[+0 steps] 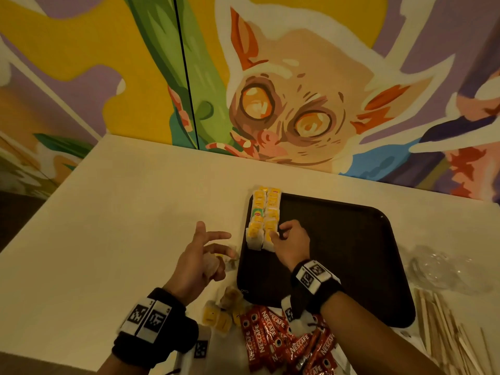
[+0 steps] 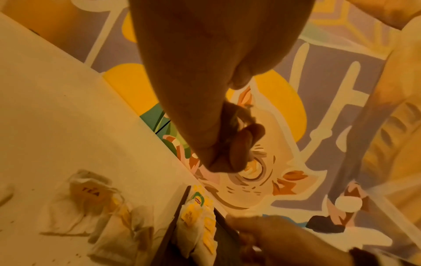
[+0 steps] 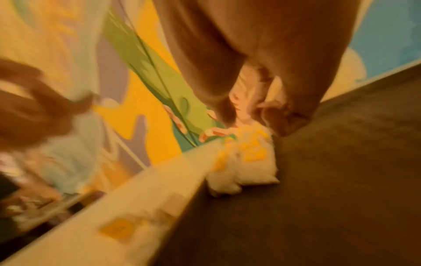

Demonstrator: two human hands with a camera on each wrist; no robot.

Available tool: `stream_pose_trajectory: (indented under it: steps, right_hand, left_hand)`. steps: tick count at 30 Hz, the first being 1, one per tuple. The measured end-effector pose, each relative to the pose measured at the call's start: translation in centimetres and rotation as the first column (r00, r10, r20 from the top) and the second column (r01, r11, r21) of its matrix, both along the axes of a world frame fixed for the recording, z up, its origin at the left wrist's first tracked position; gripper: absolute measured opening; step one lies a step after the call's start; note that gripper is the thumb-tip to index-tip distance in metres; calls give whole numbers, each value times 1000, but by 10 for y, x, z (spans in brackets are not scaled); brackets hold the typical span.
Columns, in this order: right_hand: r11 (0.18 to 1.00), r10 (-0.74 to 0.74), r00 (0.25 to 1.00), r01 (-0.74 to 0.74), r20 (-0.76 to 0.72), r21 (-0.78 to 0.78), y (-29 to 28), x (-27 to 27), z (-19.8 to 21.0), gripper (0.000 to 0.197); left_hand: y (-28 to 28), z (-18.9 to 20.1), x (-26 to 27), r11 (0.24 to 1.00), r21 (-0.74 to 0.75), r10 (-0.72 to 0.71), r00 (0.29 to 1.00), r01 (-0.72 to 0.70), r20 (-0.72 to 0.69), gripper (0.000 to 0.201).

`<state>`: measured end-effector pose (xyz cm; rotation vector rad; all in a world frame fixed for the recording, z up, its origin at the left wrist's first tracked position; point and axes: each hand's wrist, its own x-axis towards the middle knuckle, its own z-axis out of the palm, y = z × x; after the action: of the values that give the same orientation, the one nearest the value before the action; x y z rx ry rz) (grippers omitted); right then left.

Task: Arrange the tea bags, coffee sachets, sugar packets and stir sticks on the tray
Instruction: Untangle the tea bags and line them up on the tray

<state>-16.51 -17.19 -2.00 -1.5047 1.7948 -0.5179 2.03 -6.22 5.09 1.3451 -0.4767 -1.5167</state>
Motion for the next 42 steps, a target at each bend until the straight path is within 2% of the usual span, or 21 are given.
stream_pose_trajectory:
  steps: [3,5,7,10,12,15,17,19,21,23,26,28,31,33,36,39,42]
  right_hand:
    - [981,195,940,-185,279,-61,26,12,43,10]
    - [927,371,856,-362,359,-97,45,19,67,8]
    - [869,487,795,-481,362,-113,60,25,79,10]
    - [837,546,807,-536,225,-110,68,32,82,20]
    - [826,564,808,-554,169,-104,69,34,81,19]
    - [855,517,820,-509,246,-103,70,35,77,8]
    - [910,405,843,-409,353,-68,68,34,74,9]
    - [953,266,850,-304,454,12,64,30,75,10]
    - [968,136,831,-227,540,104,61,24,78,13]
    - [972,47,814,-172,579,162,58,19,80,15]
    - [971,-24,791,-126,611,201,55,16,81,13]
    - [969,-46,773,-119,633,216,53,16,81,14]
    - [965,-50,755,-131,654,225,54,18,80,18]
    - [965,-53,742,-134,668,225,54,17,79,20]
    - [964,-39,709,-159,704,213,53,14,78,20]
    - [969,4,697,-180,717,170,54,11,80,20]
    - [978,101,748,-197,656,74,54,6,78,22]
  left_hand:
    - [-3,2,0,1000,-9,-1,998,1,-70,75]
    - [-5,3,-2,1000,-13,-12,997,11,-77,77]
    - [-7,2,-4,999,-16,-41,998,40,-51,78]
    - [-8,2,-9,995,-13,-103,994,104,43,77]
    - [-10,4,-11,992,-17,-124,986,127,112,75]
    - [-11,5,-12,988,-27,-145,972,152,184,69]
    - [-10,2,-9,983,-37,-161,943,179,292,62]
    - [-7,-1,-4,976,-36,-175,873,215,455,41]
    - [-5,-5,-1,974,-61,-150,819,219,553,19]
    - [-2,-9,-1,959,-128,-108,744,253,659,36]
    - [1,-11,-4,898,-228,-32,574,375,818,53]
    - [1,-13,-7,850,-251,-8,488,463,873,53]
    - [0,-13,-11,823,-270,33,434,500,901,45]
    - [-2,-14,-12,831,-281,47,443,480,895,37]
    - [-1,-14,-12,831,-313,52,495,460,867,22]
    - [0,-13,-12,863,-338,39,617,375,786,17]
    - [-1,-10,-13,892,-345,31,722,292,691,16]
